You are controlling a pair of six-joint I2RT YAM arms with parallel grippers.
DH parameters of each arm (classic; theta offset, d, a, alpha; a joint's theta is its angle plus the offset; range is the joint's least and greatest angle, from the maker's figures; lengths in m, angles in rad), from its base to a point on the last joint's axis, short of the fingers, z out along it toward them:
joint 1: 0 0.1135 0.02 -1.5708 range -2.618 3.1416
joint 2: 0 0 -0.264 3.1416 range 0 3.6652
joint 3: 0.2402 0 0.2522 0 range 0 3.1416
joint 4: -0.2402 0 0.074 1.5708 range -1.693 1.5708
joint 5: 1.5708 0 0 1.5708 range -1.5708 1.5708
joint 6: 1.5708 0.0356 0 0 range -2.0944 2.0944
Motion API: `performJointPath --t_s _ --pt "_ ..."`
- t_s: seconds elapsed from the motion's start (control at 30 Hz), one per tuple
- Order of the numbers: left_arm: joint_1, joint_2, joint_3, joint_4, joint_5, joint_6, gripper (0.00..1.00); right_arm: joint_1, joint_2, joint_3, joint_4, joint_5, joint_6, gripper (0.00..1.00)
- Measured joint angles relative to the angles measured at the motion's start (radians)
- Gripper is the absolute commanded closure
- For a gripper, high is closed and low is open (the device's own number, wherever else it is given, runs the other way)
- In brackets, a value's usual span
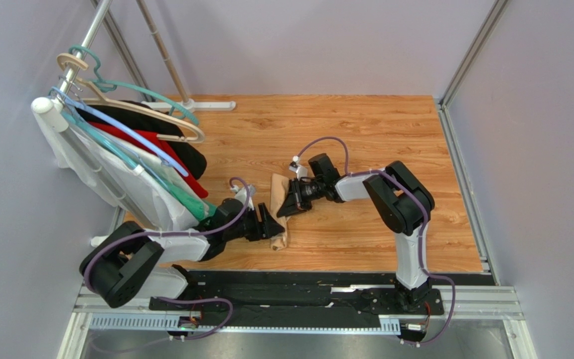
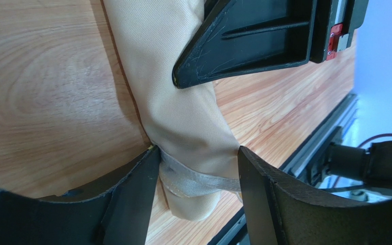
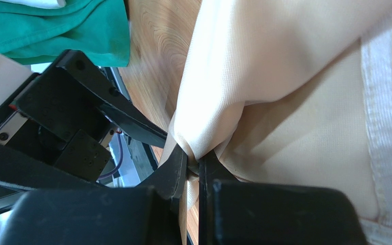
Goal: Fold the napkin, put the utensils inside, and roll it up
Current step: Roll the napkin with the utensil
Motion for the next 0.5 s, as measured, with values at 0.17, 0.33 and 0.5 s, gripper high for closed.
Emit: performJointPath --t_s 0.17,0.33,0.5 --pt "0.005 0.085 -0.030 0.162 0.029 -0.056 0.39 -0.015 0.007 -0.027 0.068 -0.031 0.027 1.00" --pt "0.006 0.115 -0.037 0.217 0.036 -0.074 0.36 -0.038 0.035 -0.066 0.200 -0.086 0.114 1.00" --pt "0.006 0.113 -0.038 0.224 0.039 -0.075 0.31 -0.039 0.037 -0.084 0.254 -0.090 0.162 1.00"
